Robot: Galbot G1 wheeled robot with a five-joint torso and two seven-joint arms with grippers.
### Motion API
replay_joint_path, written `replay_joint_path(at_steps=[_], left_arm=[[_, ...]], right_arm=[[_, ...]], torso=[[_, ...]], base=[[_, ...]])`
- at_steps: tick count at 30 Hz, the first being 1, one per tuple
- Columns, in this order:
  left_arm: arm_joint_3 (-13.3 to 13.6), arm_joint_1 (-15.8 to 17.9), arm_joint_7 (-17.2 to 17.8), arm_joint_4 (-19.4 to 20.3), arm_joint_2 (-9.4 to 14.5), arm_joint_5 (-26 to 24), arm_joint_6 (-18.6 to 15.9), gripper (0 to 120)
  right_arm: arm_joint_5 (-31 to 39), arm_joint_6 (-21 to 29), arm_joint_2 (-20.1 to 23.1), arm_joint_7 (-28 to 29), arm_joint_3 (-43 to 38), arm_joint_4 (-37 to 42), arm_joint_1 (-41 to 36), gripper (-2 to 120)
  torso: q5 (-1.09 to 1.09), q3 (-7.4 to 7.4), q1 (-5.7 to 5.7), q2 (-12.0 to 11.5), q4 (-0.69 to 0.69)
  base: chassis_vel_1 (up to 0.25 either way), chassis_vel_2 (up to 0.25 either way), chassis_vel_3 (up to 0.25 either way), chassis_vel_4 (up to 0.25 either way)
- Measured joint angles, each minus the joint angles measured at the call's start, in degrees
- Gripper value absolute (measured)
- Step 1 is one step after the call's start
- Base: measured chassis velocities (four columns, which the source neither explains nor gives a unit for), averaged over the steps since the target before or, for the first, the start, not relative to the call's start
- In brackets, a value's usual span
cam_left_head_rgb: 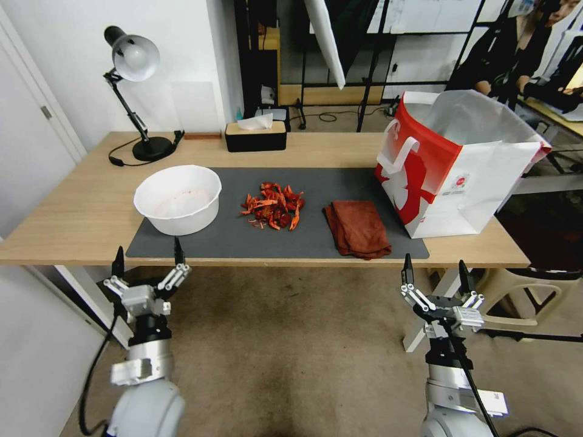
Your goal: Sweep shrimp from table into container with towel, then put container into takeout bag.
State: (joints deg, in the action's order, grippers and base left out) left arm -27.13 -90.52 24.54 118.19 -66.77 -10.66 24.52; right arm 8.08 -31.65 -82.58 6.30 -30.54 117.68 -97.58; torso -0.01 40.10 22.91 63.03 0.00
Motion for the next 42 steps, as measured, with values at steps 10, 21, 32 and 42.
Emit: replay_joint_path(at_steps=[10, 21, 32, 42], left_arm=[[-1.88, 5.12, -4.64, -2.33, 15.95, -5.91, 0.90, 100], [2.02, 12.88, -16.09, -9.72, 27.12, -12.06, 6.78, 99], [8.83, 21.16, -23.80, -18.98, 35.72, -18.20, 8.03, 99], [9.39, 23.33, -33.92, -22.45, 43.10, -21.45, 10.32, 98]], right_arm=[[0.37, 0.63, 0.50, -0.16, 0.31, 1.04, -0.35, 100], [0.09, 0.91, -0.58, -0.38, 0.73, 1.17, -0.34, 100], [-0.42, 0.93, -1.42, -0.62, 1.01, 1.16, -0.51, 100], [-0.71, 0.82, -2.06, -0.62, 1.43, 1.32, -1.10, 100]], torso=[[0.00, 0.01, 0.00, 0.00, -0.01], [0.00, 0.01, 0.00, 0.00, -0.01], [0.00, 0.00, 0.01, 0.00, 0.00], [0.01, 0.00, 0.01, 0.00, 0.00]], base=[[0.000, 0.000, 0.000, 0.000], [0.000, 0.000, 0.000, 0.000], [0.000, 0.000, 0.000, 0.000], [0.000, 0.000, 0.000, 0.000]])
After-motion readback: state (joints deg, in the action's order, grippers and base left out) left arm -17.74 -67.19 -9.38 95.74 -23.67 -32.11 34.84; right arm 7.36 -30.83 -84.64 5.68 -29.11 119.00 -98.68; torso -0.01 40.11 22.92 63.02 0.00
